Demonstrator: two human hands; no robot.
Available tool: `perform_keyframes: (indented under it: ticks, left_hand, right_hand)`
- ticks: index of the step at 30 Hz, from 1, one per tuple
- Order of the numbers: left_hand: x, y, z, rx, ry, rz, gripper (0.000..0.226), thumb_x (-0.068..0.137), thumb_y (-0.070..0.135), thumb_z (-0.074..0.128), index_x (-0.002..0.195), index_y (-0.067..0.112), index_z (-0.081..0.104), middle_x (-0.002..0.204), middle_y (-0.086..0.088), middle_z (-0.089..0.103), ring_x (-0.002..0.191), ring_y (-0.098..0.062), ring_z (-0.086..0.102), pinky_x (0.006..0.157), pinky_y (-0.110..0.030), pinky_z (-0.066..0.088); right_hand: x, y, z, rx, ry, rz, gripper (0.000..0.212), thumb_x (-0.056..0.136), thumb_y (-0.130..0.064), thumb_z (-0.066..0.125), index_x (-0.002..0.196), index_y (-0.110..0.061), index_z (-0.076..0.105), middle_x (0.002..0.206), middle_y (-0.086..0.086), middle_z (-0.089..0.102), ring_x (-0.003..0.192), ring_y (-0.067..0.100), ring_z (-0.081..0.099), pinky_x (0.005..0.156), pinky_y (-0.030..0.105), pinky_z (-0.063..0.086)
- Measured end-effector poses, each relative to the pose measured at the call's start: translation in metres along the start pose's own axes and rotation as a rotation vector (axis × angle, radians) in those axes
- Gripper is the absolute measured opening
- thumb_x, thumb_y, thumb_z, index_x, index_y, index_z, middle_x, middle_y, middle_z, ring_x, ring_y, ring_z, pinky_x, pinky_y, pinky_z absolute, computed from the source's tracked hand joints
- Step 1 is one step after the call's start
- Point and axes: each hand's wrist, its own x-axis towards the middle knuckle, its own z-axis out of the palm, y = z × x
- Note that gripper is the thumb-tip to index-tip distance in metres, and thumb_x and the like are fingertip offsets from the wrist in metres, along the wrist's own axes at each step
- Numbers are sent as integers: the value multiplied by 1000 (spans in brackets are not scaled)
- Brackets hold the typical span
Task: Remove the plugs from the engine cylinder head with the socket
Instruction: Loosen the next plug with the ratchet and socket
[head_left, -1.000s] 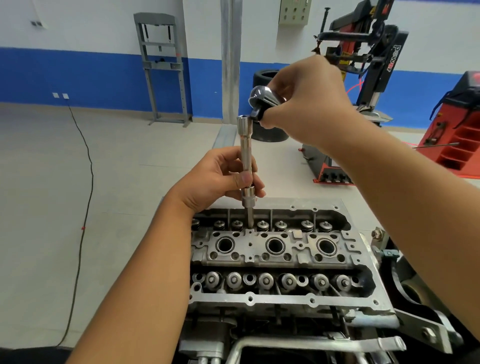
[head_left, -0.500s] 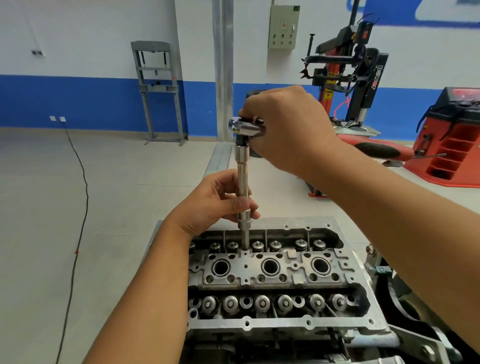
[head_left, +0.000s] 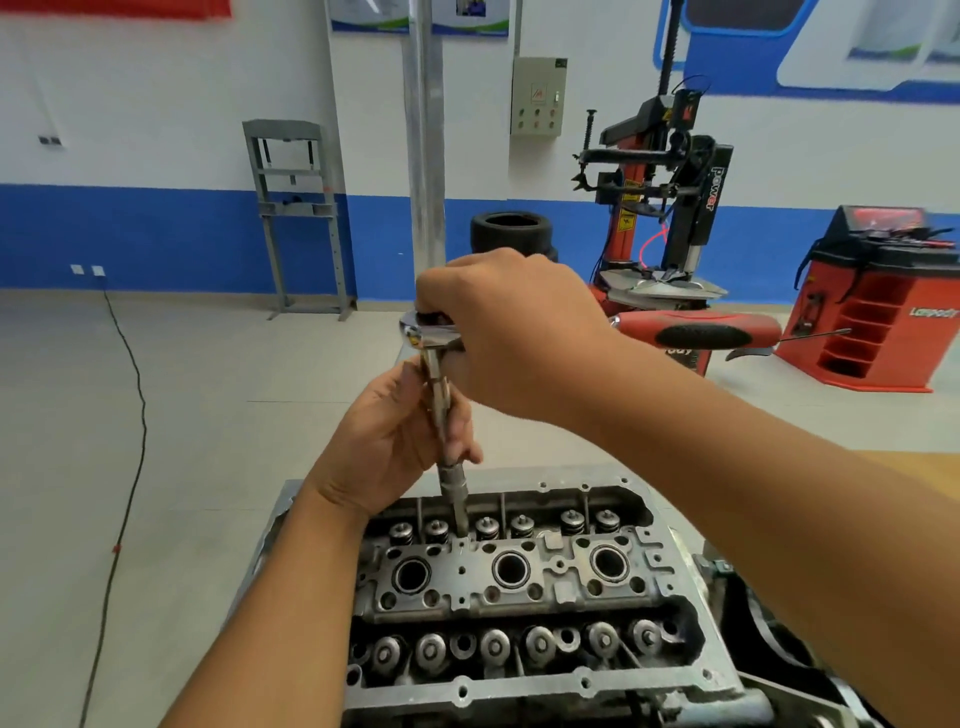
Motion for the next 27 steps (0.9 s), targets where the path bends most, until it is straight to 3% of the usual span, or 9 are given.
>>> perform_keyframes:
  ticks: [2, 4, 6, 8, 13, 16, 22, 24, 27]
  left_hand:
    - [2, -2, 8, 24, 61, -1, 45, 112, 32, 36, 87, 7, 63, 65, -2, 48, 54, -18, 44, 59, -35, 45]
    - [3, -5, 17, 100, 153, 21, 44, 108, 22, 32, 77, 3, 57, 59, -3, 33, 50, -17, 30, 53, -32, 32]
    - [3, -10, 26, 220, 285, 48, 46, 109, 19, 33, 70, 12, 56, 57, -7, 26, 51, -22, 20, 49, -30, 28]
    - [3, -15, 33, 296, 377, 36, 49, 114, 22, 33, 69, 14, 52, 58, -8, 24, 54, -23, 17, 48, -29, 28]
    - [7, -16, 48, 339, 359, 39, 51, 110, 44, 36, 66, 19, 46, 51, 2, 26, 48, -21, 14, 49, -33, 17]
    - [5, -18, 54, 355, 417, 64, 50, 102, 57, 43, 70, 18, 45, 52, 2, 29, 46, -18, 17, 46, -31, 20]
    - [5, -16, 63, 361, 426, 68, 53, 109, 54, 35, 66, 24, 47, 52, 4, 29, 46, -18, 16, 47, -33, 17]
    - [2, -16, 65, 345, 364, 66, 63, 104, 69, 35, 66, 18, 39, 52, 5, 27, 45, -16, 16, 47, -32, 15]
    - [-1, -15, 67, 321, 317, 81, 75, 78, 93, 40, 63, 20, 41, 52, 7, 27, 46, -15, 17, 46, -31, 15]
  right_hand:
    - [-4, -6, -4, 87, -4, 20, 30, 91, -52, 64, 95, -24, 56, 80, -6, 59, 68, 16, 56, 52, 28, 32]
    - [-9, -18, -2, 93, 46, 83, 51, 89, -74, 52, 80, -25, 42, 68, -7, 52, 56, 13, 49, 49, 27, 28]
    - [-12, -27, 6, 51, 115, 172, 61, 92, -82, 38, 74, -24, 35, 61, -6, 47, 49, 12, 44, 47, 26, 24]
    - [-14, -28, 15, 36, 146, 222, 67, 95, -82, 30, 67, -21, 41, 54, -6, 45, 44, 12, 43, 47, 25, 23]
    - [-17, -16, 20, 5, 305, 211, 77, 96, -80, 30, 49, -21, 39, 41, -8, 33, 34, 9, 32, 46, 20, 19]
    - [-17, -14, 21, -14, 276, 194, 77, 96, -81, 27, 50, -20, 41, 41, -7, 34, 35, 9, 34, 46, 21, 20]
    - [-28, -11, 11, -37, 161, 174, 71, 96, -81, 21, 63, -22, 43, 51, -5, 41, 43, 10, 37, 48, 25, 17]
    - [-39, -5, 4, -34, 117, 174, 69, 98, -78, 17, 65, -22, 43, 54, -4, 43, 46, 12, 38, 49, 26, 18]
    - [-66, 9, -6, -198, 61, 195, 70, 93, -76, 5, 66, -22, 39, 56, -2, 40, 45, 16, 34, 50, 26, 17]
